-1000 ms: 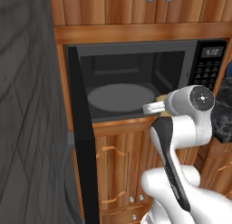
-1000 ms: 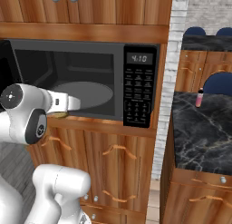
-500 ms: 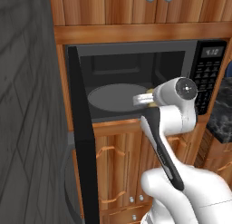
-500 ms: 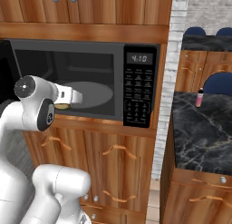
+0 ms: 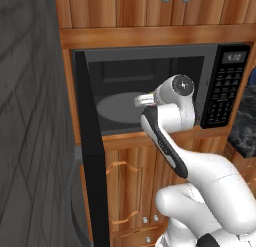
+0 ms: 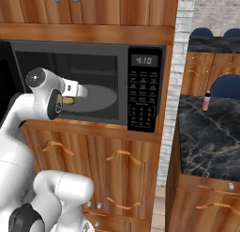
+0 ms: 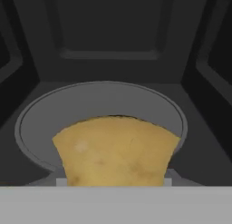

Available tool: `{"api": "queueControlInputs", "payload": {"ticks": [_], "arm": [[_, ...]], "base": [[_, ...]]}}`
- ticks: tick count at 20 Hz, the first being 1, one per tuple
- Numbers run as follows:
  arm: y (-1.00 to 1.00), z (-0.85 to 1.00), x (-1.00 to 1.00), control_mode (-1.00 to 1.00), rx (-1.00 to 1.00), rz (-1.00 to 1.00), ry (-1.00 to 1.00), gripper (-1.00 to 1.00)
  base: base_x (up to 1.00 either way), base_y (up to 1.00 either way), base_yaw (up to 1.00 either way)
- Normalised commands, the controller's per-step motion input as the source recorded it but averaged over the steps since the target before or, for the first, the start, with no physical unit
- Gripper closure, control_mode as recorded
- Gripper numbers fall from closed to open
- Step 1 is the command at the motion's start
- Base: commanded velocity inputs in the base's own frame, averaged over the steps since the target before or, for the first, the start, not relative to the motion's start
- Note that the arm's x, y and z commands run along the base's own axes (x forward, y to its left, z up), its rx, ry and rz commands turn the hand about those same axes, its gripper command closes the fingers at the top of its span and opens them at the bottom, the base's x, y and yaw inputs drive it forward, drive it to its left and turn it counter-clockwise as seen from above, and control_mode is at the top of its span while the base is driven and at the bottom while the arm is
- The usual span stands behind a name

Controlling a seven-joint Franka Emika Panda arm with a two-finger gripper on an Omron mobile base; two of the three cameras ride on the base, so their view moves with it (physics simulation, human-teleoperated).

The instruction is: Place the sponge inside the microwave to prepare for sanitizing.

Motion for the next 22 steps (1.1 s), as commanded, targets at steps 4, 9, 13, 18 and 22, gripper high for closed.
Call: {"api": "queueControlInputs", "payload": {"ticks": [4, 9, 13, 18, 22], "arm": [[0.01, -0.29, 0.58, -1.0, 0.01, 0.0, 0.0, 1.0], [0.0, -0.39, 0.52, -1.0, 0.0, 0.0, 0.0, 1.0], [0.0, -0.31, 0.45, -1.0, 0.0, 0.0, 0.0, 1.0], [0.0, -0.26, 0.43, -1.0, 0.0, 0.0, 0.0, 1.0], [0.0, -0.19, 0.38, -1.0, 0.0, 0.0, 0.01, 1.0]], "base": [[0.0, 0.0, 0.0], [0.0, 0.0, 0.0], [0.0, 0.0, 0.0], [0.0, 0.0, 0.0], [0.0, 0.0, 0.0]]}}
